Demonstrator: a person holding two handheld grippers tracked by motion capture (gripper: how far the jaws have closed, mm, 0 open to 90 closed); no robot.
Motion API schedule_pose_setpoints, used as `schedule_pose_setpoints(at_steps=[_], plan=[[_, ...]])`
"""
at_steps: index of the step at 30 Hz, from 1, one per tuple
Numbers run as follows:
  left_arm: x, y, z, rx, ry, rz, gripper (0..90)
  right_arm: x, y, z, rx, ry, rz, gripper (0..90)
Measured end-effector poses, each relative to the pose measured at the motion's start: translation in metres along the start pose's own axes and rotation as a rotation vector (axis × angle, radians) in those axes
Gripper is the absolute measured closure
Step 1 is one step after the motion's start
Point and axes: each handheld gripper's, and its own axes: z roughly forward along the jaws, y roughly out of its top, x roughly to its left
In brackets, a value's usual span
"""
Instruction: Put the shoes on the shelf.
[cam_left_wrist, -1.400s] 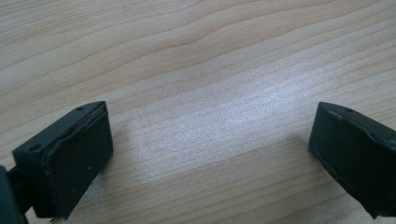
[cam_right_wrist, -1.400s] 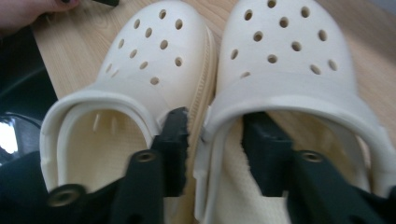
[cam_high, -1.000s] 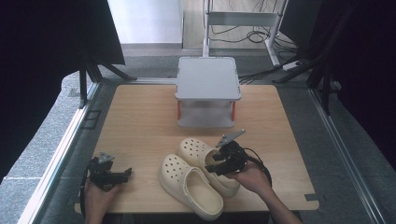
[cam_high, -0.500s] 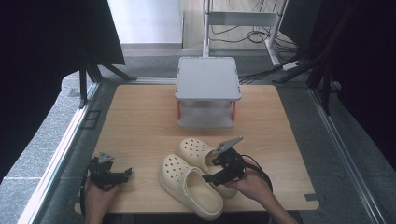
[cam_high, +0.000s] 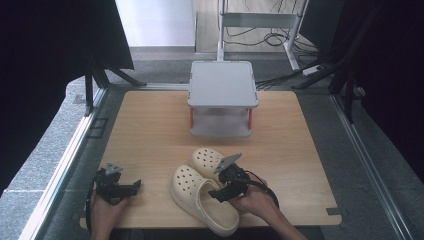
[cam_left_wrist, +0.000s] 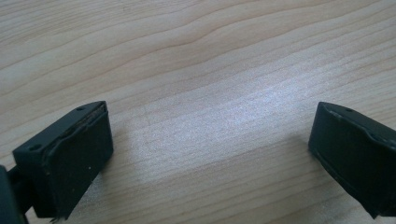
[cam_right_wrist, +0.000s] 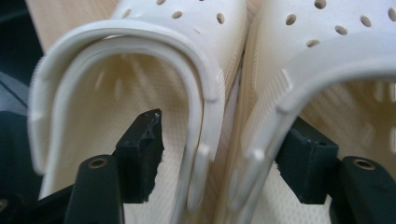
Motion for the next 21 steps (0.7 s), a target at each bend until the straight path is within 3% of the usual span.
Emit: schedule_pose_setpoints(at_steps=[7,10,12,19,21], plan=[[0.0,0.0,0.0,0.0,0.0,0.0,0.0,0.0,0.005,0.012,-0.004,-0.06,0.0,48.5],[0.0,0.0,0.0,0.0,0.0,0.001,0.0,0.0,0.006,0.013,-0.006,-0.069,0.012,53.4],[0.0,0.0,0.0,0.0,0.0,0.001,0.0,0.001,0.006,0.012,-0.01,-0.066,0.017,61.5],[0.0,0.0,0.0,0.0,0.0,0.001,0.0,-0.003,0.007,0.011,-0.004,-0.046,0.066,64.0],[0.0,0.0,0.0,0.0,0.0,0.001,0.0,-0.003,0.008,0.01,0.008,-0.048,0.06,64.1]])
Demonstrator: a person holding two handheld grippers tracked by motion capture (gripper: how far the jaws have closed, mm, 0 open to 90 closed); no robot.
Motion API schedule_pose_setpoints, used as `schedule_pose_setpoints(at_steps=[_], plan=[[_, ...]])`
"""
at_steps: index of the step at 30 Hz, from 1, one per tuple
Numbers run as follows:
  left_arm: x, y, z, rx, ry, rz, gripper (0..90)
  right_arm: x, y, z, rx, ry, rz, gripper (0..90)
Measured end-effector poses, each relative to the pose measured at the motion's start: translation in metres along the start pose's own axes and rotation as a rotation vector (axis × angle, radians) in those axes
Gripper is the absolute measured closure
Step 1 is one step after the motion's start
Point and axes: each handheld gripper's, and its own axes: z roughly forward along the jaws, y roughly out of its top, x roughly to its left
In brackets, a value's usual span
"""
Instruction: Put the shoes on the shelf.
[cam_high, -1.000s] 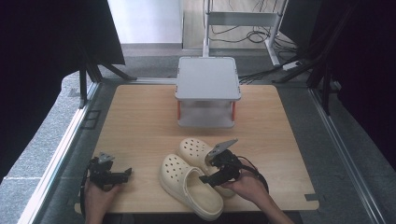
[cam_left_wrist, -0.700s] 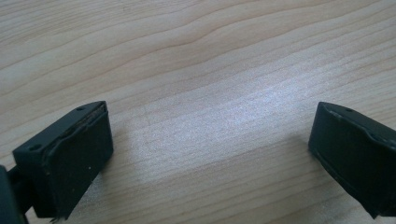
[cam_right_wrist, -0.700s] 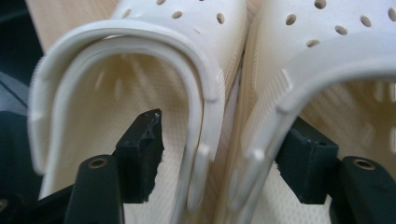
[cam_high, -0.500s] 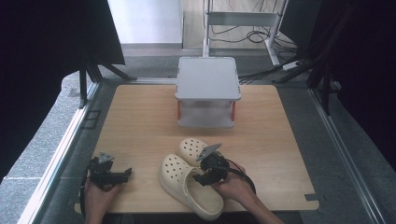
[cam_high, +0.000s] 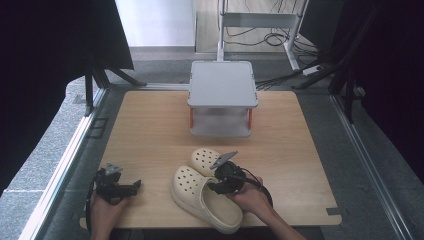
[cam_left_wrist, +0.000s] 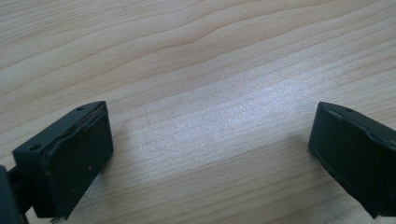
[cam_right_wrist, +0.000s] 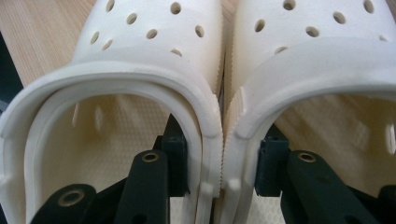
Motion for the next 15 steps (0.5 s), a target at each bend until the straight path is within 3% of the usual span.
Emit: schedule_pose_setpoints(at_steps=[8,15], plan=[[0.0,0.0,0.0,0.002,0.0,0.003,0.0,0.0,0.003,-0.011,0.005,0.042,-0.001,64.2],[0.0,0.0,0.0,0.002,0.0,0.004,0.0,-0.003,0.008,-0.028,-0.003,0.044,0.006,64.2]])
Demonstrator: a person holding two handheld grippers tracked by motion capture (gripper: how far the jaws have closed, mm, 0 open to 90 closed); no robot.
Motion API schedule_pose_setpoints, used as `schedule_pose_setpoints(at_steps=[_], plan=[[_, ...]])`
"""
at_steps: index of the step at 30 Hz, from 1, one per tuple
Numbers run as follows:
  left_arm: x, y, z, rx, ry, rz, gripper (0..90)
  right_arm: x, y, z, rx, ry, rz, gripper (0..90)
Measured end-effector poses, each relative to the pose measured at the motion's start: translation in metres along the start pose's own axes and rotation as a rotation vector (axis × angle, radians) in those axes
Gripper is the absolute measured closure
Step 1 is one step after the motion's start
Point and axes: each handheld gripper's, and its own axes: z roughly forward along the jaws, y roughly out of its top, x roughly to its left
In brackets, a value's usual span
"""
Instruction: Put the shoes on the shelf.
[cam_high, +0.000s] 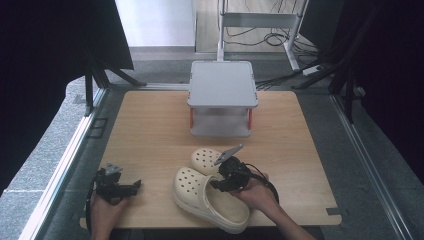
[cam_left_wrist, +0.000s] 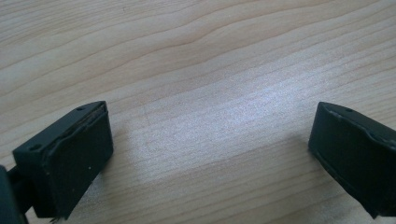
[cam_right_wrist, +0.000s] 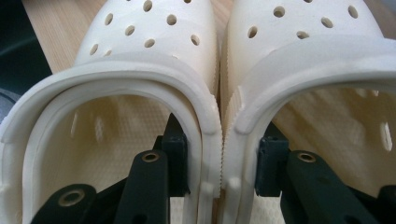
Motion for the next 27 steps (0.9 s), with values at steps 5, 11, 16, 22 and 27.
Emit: schedule_pose_setpoints(at_steps=[5,11,16,22,27], plan=[[0.0,0.0,0.0,0.0,0.0,-0.001,0.0,-0.005,0.003,-0.015,-0.02,-0.004,0.018,64.1],[0.0,0.0,0.0,0.0,-0.001,0.0,0.0,-0.009,0.008,-0.029,-0.021,-0.011,0.029,64.1],[0.0,0.0,0.0,0.0,0.0,0.0,0.0,-0.014,0.015,-0.042,-0.024,-0.025,0.033,64.1],[0.0,0.0,0.0,0.001,-0.001,0.0,0.0,-0.018,0.023,-0.057,-0.031,-0.042,0.047,64.1],[0.0,0.0,0.0,0.0,0.0,0.0,0.0,-0.021,0.034,-0.073,-0.038,-0.055,0.054,64.1]])
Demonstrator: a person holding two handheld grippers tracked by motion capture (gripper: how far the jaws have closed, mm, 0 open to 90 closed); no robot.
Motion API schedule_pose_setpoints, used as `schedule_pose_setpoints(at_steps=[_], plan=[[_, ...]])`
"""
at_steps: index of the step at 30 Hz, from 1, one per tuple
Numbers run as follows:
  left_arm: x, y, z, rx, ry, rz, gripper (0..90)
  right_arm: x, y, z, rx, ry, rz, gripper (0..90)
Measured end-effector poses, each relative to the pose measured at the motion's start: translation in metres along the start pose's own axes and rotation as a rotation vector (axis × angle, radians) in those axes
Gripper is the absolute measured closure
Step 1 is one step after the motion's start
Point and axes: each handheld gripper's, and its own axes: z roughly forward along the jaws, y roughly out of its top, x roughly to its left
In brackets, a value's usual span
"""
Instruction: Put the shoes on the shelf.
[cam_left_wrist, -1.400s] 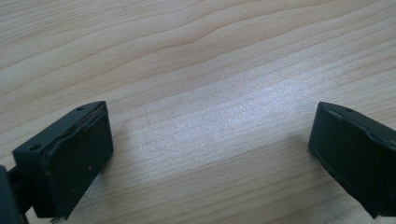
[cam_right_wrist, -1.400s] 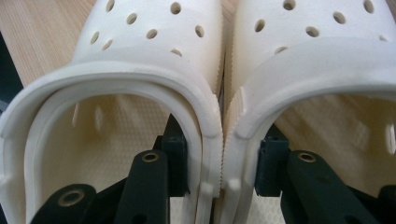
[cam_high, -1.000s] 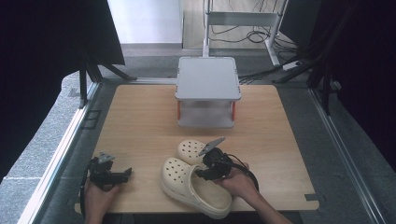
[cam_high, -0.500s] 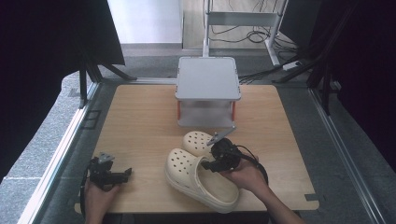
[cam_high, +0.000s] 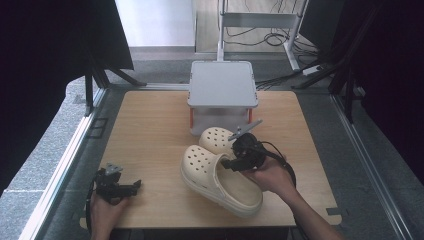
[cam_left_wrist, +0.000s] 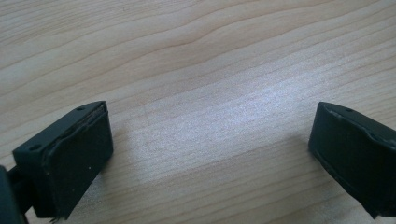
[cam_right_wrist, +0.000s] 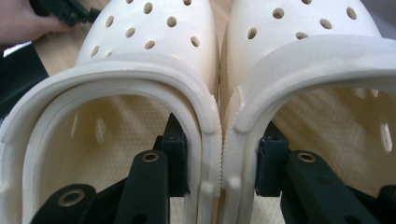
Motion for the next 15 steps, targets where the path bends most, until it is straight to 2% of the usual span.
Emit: schedule_pose_setpoints(at_steps=[15], plan=[[0.0,0.0,0.0,-0.003,0.0,0.0,0.0,-0.015,0.037,-0.037,-0.026,-0.081,0.054,64.1]])
